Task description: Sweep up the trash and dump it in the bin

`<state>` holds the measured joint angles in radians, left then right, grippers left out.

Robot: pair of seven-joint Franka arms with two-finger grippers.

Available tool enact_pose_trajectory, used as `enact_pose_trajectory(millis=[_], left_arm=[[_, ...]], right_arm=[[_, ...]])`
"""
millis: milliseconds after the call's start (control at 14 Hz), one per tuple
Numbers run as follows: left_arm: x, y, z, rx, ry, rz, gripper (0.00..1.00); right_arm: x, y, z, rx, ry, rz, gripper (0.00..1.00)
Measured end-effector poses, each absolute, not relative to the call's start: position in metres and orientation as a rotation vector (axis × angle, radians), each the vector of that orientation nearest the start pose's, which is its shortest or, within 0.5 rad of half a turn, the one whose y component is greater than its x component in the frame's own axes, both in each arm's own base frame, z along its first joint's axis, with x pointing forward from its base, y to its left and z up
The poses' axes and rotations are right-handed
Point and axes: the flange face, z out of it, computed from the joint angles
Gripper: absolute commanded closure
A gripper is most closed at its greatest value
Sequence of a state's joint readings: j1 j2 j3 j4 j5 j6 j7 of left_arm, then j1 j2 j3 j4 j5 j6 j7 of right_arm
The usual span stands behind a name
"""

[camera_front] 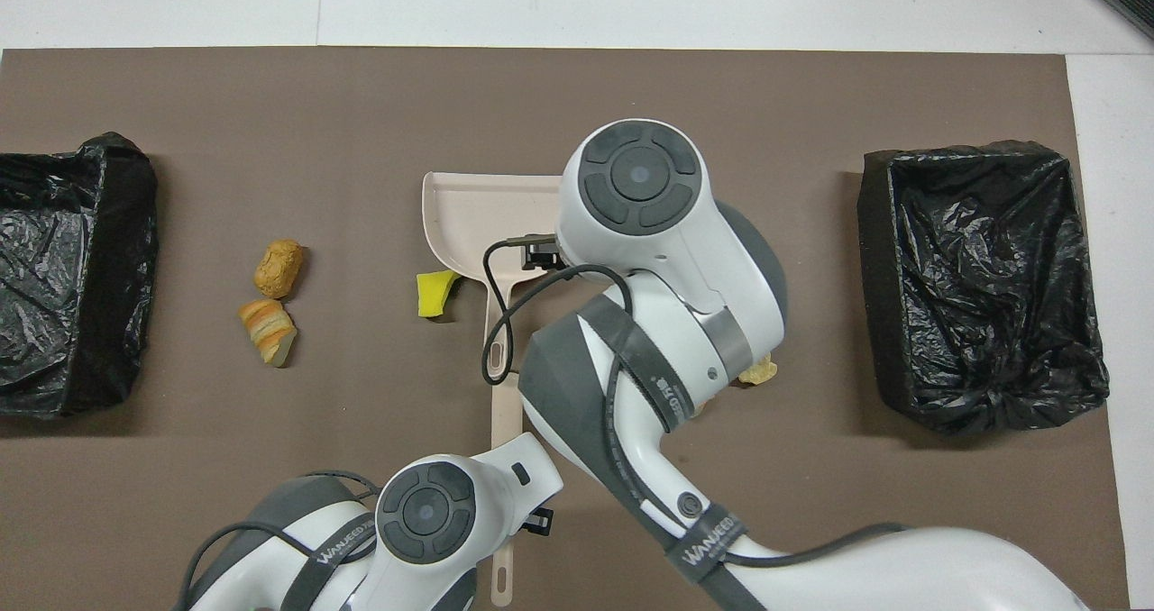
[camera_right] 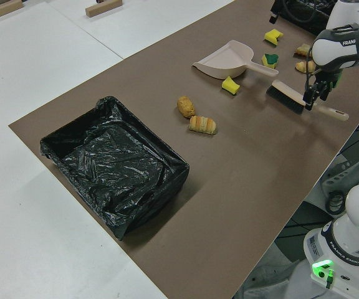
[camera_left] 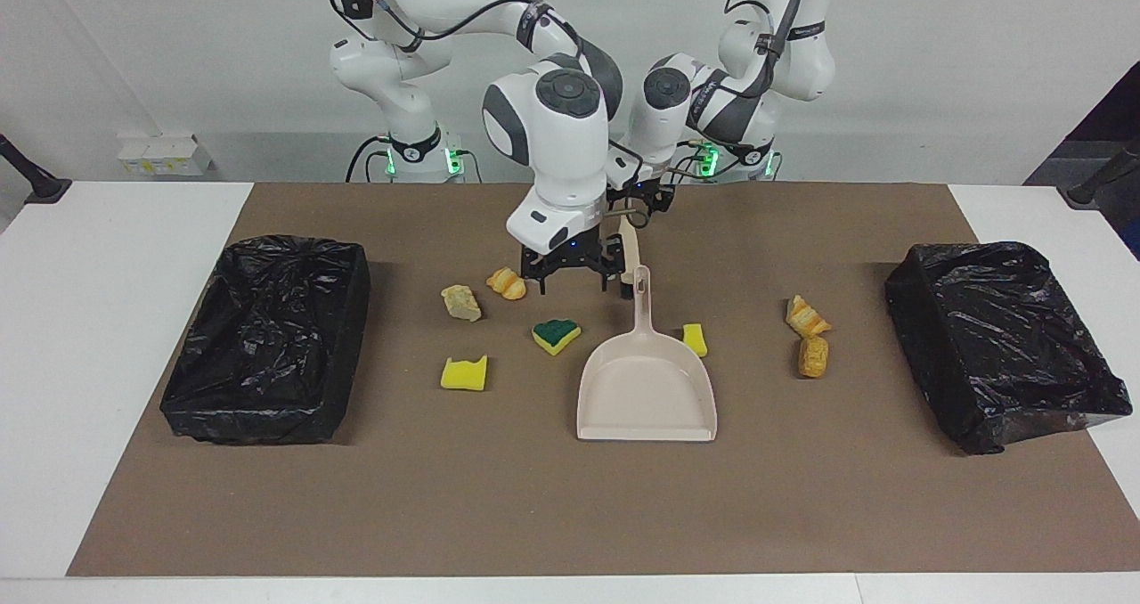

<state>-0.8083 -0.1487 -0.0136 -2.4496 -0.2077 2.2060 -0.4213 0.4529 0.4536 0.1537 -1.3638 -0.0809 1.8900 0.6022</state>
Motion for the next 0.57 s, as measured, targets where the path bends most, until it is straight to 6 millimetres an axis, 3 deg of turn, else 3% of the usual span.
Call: enact_pose_trajectory(millis=[143, 358, 573], left_arm=[[0.300, -0.341, 0.349, -3.174, 0.419, 0.273, 0.32], [0.293, -0.342, 0.346, -3.167, 0.407, 0.283, 0.33], [0.288, -0.341, 0.346, -3.166, 0.392, 0.284, 0.34]], right_arm=[[0.597, 0.407, 0.452, -3.115, -0.009, -0.134, 0.00], [0.585, 0.450, 0.417, -3.142, -0.062, -0.116, 0.00], [0.575, 0.467, 0.405, -3.149, -0.091, -0.104, 0.00]])
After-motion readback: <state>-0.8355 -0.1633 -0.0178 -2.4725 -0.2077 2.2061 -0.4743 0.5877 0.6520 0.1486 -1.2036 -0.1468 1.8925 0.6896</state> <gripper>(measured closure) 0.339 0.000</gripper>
